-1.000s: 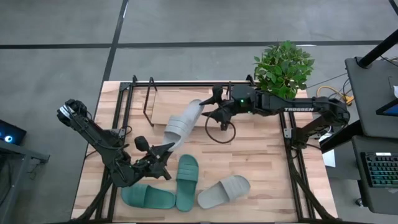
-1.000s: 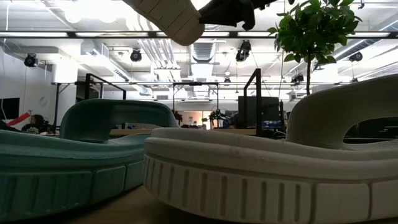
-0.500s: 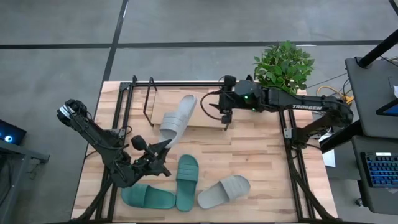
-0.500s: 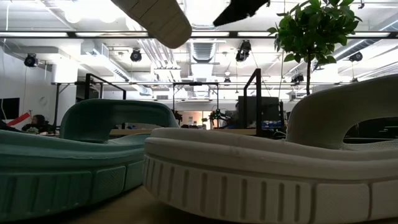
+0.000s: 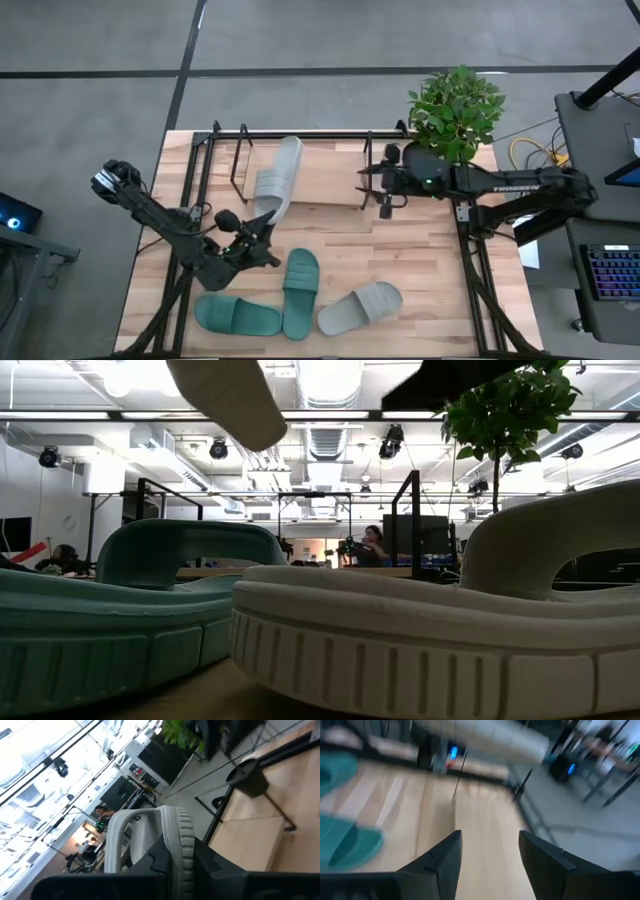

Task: Pick and place slides into the shelf
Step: Put the right grey slide on the shelf

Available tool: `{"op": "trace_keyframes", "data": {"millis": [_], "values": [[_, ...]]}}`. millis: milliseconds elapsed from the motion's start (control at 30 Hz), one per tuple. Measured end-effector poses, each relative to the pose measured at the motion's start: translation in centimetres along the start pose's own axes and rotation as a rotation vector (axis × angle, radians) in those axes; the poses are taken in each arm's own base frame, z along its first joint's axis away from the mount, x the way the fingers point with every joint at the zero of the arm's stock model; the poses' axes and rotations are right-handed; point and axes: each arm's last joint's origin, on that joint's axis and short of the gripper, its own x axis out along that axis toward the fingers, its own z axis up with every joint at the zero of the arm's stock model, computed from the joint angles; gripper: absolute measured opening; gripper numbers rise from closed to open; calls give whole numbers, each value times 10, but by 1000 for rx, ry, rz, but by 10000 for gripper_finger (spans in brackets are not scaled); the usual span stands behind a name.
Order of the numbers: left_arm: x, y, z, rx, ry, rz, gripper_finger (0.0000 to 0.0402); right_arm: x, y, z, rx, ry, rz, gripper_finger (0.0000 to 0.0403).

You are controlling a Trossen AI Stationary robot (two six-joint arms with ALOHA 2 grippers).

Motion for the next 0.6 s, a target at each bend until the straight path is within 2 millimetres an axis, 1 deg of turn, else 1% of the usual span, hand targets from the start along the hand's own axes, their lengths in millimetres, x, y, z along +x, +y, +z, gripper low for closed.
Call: {"op": "trace_keyframes", "data": {"millis": [100, 167, 300, 433, 600], "values": [[9, -7, -8, 28, 23, 23, 13, -13, -2, 0, 9, -97, -28, 187], [15, -14, -13, 67, 40, 38, 13, -20, -3, 0, 32, -117, -24, 187], [30, -28, -22, 123, 79, 72, 14, -31, -2, 4, 93, -174, 78, 187], [48, -43, -31, 198, 124, 104, 14, -34, 3, 6, 100, -197, 157, 186], [61, -59, -42, 266, 163, 127, 14, -32, 5, 5, 97, -195, 171, 185]]}}
